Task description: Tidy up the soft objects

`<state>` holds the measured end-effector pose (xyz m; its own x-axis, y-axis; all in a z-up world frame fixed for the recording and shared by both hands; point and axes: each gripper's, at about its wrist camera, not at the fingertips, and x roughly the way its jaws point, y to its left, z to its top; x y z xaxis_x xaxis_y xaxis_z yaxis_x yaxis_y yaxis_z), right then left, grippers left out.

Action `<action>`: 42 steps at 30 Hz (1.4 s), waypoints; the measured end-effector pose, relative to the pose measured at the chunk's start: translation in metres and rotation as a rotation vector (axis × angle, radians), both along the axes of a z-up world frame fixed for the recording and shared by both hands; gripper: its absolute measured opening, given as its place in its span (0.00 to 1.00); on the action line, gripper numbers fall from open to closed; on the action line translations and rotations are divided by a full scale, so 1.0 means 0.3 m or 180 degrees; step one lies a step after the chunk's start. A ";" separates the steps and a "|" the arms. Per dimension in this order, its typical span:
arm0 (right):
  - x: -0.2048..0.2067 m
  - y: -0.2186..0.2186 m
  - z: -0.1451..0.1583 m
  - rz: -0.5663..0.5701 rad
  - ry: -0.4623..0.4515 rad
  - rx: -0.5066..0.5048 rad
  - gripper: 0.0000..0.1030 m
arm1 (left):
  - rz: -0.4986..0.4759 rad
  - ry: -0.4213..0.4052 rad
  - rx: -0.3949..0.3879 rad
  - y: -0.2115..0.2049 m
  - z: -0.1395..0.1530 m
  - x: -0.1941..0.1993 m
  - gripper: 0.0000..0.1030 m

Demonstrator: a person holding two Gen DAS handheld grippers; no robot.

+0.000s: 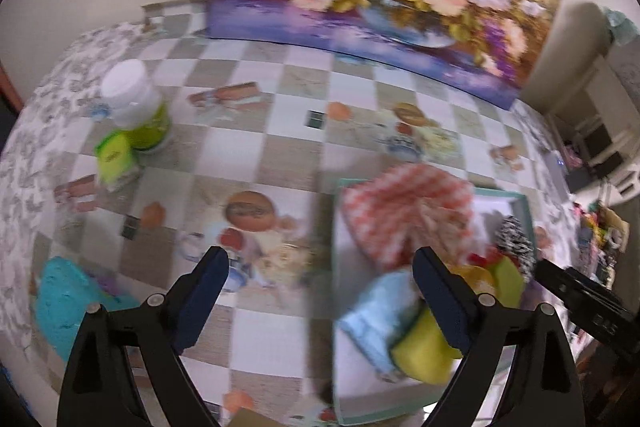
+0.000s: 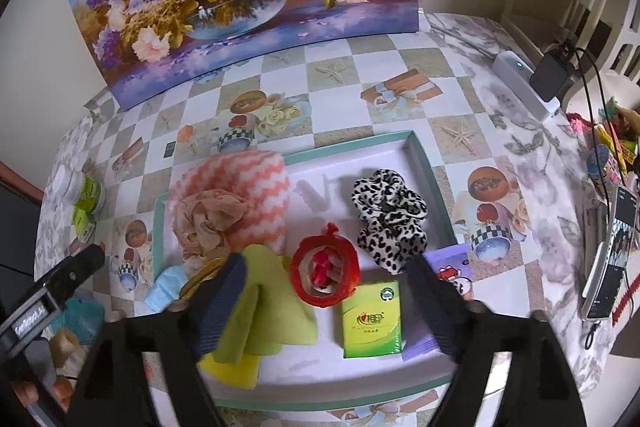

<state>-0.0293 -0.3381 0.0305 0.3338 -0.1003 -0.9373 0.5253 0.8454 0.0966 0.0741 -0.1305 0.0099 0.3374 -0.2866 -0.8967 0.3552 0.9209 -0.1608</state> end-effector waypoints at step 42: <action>0.167 0.376 0.098 0.0424 -0.0338 -0.0175 1.00 | 0.1260 -0.0118 -0.0218 0.812 0.144 0.182 0.91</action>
<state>0.0208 -0.2253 0.0598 0.4443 -0.0987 -0.8904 0.3977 0.9124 0.0973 0.1287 0.1131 0.0530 0.4653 -0.1866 -0.8652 -0.0181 0.9753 -0.2201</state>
